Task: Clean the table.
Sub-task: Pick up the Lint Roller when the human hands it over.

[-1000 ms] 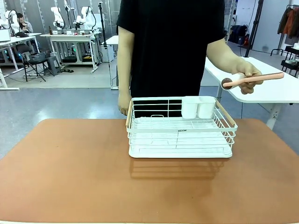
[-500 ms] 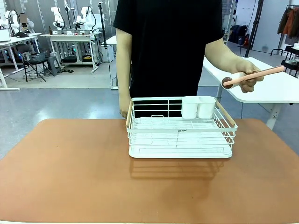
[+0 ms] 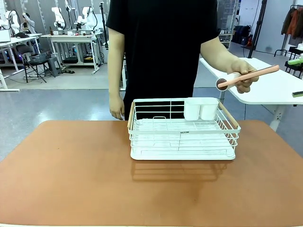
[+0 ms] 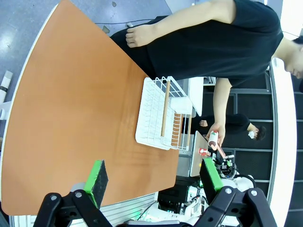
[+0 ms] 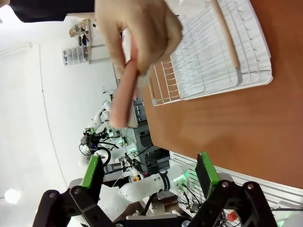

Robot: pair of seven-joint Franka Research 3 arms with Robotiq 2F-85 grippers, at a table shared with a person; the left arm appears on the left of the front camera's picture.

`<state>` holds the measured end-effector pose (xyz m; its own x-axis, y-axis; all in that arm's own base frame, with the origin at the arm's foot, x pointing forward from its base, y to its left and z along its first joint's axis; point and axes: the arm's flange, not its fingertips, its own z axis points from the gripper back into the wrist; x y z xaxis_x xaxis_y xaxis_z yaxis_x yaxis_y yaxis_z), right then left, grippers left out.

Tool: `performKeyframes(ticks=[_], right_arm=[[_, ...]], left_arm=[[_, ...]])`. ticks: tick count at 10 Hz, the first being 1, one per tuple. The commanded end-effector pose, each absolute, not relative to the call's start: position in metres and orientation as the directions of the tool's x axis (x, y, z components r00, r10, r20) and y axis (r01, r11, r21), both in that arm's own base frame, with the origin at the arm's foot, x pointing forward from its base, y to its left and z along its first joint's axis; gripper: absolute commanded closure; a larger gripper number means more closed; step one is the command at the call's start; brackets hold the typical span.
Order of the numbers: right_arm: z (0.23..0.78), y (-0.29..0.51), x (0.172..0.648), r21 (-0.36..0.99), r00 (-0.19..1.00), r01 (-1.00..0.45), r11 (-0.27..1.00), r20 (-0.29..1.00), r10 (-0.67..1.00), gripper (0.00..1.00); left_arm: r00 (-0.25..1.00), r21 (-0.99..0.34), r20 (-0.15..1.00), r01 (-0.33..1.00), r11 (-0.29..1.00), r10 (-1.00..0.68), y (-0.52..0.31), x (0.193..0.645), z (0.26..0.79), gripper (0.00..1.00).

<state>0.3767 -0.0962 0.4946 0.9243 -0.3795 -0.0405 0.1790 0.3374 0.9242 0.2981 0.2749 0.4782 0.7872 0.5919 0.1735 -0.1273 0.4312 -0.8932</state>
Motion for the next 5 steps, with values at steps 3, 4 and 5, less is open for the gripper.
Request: performKeyframes(ticks=[3,4,5], right_arm=[[0.519,-0.041,0.405,0.874,0.892,0.282,0.396,-0.086,-0.444,0.00],[0.516,-0.065,0.383,0.910,0.924,0.190,0.369,-0.040,-0.379,0.00],[0.516,-0.065,0.383,0.910,0.924,0.190,0.369,-0.040,-0.379,0.00]], left_arm=[[0.796,-0.892,0.191,-0.103,0.439,0.575,0.279,0.296,0.478,0.00],[0.796,-0.892,0.191,-0.103,0.439,0.575,0.279,0.296,0.478,0.00],[0.796,-0.892,0.191,-0.103,0.439,0.575,0.279,0.296,0.478,0.00]])
